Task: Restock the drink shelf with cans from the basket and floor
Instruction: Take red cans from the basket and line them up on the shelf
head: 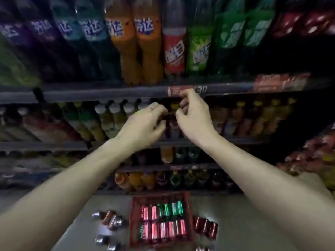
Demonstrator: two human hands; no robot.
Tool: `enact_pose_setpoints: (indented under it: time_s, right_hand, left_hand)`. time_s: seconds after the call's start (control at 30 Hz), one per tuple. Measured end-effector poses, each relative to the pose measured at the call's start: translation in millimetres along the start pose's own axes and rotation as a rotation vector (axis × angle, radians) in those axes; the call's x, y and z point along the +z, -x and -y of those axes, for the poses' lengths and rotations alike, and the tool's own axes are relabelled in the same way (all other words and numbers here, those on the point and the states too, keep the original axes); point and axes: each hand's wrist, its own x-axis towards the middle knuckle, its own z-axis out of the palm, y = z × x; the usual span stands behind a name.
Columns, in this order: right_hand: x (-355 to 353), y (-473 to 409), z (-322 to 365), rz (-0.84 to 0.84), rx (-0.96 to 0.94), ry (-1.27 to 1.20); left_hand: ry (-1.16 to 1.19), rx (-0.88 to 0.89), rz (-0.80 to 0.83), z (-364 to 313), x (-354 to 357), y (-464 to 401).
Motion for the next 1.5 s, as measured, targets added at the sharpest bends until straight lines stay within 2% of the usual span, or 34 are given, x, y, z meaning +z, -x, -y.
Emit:
enact_pose_setpoints:
  time_s: [0.13, 0.37, 0.53, 0.7, 0.97, 1.1, 1.17, 1.37, 1.5]
  right_hand:
    - [69.1, 47.3, -44.4, 0.101, 0.147, -0.018]
    - [187.6, 124.1, -137.2, 0.326, 0.39, 0.069]
    - [284.6, 188.6, -230.4, 0.48, 0.633, 0.031]
    - [392.2, 254.7, -340.8, 0.592, 0.857, -0.016]
    - [553.2, 311.5, -497.5, 0.663, 0.95, -0.037]
    - [626.8, 320.8, -556.0, 0.685, 0.975, -0.082]
    - [653.2, 322.8, -574.2, 0.699, 0.972, -0.088]
    - [693.0, 333.7, -603.5, 0.698, 1.019, -0.14]
    - [706.8, 336.1, -609.7, 0.659, 1.021, -0.101]
  left_hand:
    - [0.048, -0.1, 0.174, 32.7, 61.0, 55.3]
    - [0.218, -0.386, 0.33, 102.6, 168.3, 140.1]
    - [0.349, -0.602, 0.402, 163.3, 281.8, 202.4]
    - [0.493, -0.801, 0.543, 217.9, 415.9, 264.5]
    - [0.561, -0.953, 0.613, 309.0, 634.8, 335.9]
    - [0.641, -1.13, 0.587, 350.8, 722.7, 347.8]
    - [0.706, -1.213, 0.548, 362.3, 755.7, 350.3]
    - [0.707, -1.335, 0.423, 393.3, 836.4, 372.5]
    - [0.635, -1.375, 0.47, 401.6, 859.7, 387.6]
